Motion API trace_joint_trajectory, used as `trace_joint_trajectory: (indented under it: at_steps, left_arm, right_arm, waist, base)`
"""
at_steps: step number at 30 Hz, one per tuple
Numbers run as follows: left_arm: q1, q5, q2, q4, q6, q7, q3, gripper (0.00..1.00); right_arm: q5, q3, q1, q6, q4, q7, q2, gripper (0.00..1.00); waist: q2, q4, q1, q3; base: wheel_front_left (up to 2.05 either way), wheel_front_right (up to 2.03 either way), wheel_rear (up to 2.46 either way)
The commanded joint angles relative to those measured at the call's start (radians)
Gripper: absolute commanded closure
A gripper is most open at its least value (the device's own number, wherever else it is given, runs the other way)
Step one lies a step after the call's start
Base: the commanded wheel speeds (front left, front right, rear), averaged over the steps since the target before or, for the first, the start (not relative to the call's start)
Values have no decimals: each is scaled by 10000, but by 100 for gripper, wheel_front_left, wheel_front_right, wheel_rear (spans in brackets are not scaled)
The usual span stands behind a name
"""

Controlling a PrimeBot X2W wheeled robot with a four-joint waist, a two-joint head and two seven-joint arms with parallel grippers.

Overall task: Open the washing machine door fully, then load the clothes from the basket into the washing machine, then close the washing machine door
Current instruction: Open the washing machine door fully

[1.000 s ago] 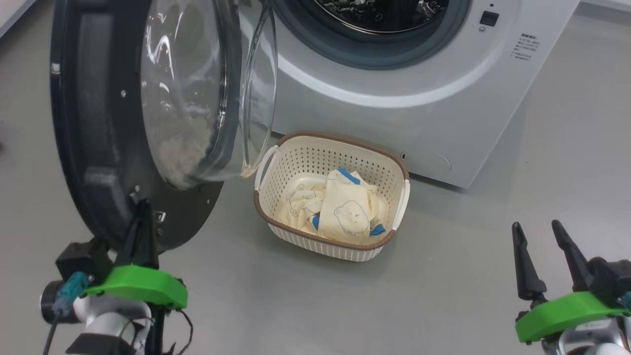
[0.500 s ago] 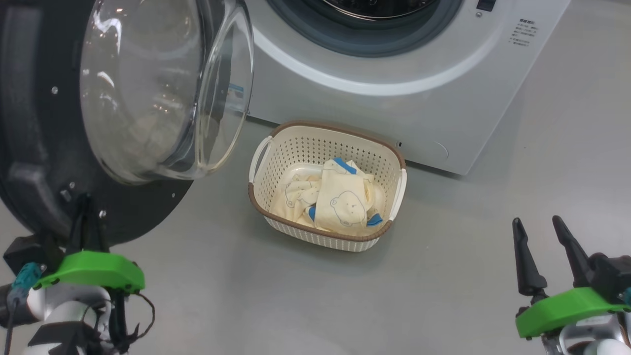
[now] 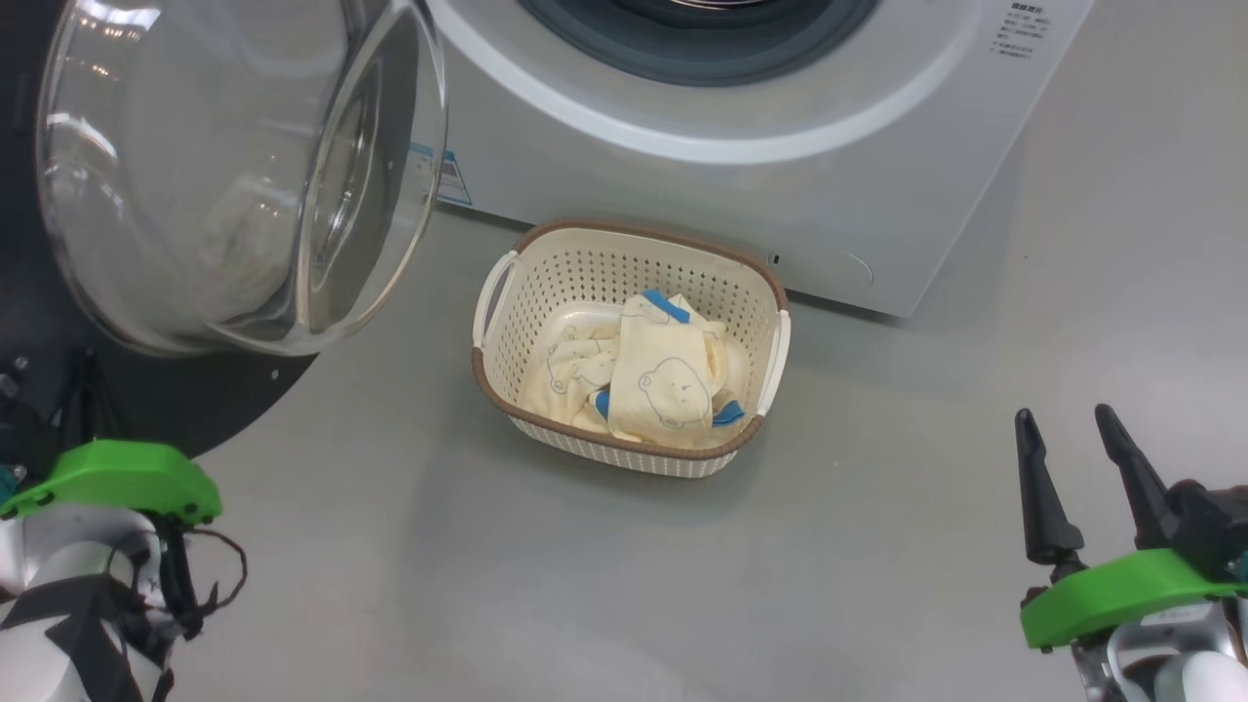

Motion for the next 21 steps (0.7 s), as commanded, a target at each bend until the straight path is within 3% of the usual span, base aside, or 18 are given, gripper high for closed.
trace_joint_trajectory:
  at_steps: [1,11,21]
  left_arm:
    - [-738,-24,665,135,1300,-69,587,100]
    - [-1820,-208,960,1693,733,-72,761,100]
    - [-2374,-164,998,2590,443,-87,894,100]
  right_arm:
    - [-79,165,-409,-29,-367,17,-118,0]
    - [-70,176,-540,-29,-324,-16,-118,0]
    - [-73,173,-576,-29,-251,-51,-118,0]
  waist:
    - [0,-48,-1,73]
    - [0,-241,-1,235]
    - [0,-300,-1,239]
  base:
    - [0,0,0]
    - [0,0,0]
    - [0,0,0]
